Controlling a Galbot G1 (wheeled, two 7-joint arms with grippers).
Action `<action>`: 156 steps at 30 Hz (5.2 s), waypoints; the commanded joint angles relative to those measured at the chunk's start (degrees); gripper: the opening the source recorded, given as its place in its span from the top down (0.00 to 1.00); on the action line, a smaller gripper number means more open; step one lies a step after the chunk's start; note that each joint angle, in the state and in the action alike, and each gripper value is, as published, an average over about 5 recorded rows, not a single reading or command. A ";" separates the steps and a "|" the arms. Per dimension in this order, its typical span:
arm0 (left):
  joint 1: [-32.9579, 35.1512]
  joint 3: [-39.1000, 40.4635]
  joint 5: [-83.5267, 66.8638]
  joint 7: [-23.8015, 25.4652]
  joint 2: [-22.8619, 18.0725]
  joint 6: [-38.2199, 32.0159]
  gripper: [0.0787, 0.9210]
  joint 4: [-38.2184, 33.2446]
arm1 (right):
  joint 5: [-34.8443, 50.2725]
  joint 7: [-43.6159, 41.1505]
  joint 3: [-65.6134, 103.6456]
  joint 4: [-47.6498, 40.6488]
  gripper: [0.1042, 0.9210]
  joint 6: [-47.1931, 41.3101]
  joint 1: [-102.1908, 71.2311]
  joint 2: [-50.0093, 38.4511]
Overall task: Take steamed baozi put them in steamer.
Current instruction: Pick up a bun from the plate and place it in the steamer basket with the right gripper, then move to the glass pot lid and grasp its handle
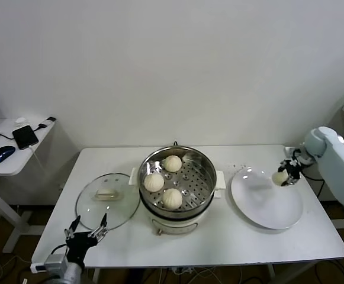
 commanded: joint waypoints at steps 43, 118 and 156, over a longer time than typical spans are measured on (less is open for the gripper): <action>-3.53 -0.12 2.42 -0.49 1.52 -1.27 0.12 1.26 | 41.30 11.04 -50.18 23.05 0.44 -40.98 27.38 18.47; -13.42 6.39 88.15 -15.26 17.54 -17.90 0.12 21.22 | 52.92 63.23 57.06 49.33 0.12 1.09 -69.88 21.26; -25.03 13.00 83.73 -13.75 14.22 -11.80 0.12 36.05 | 51.71 62.63 57.24 48.18 0.12 0.46 -70.28 22.79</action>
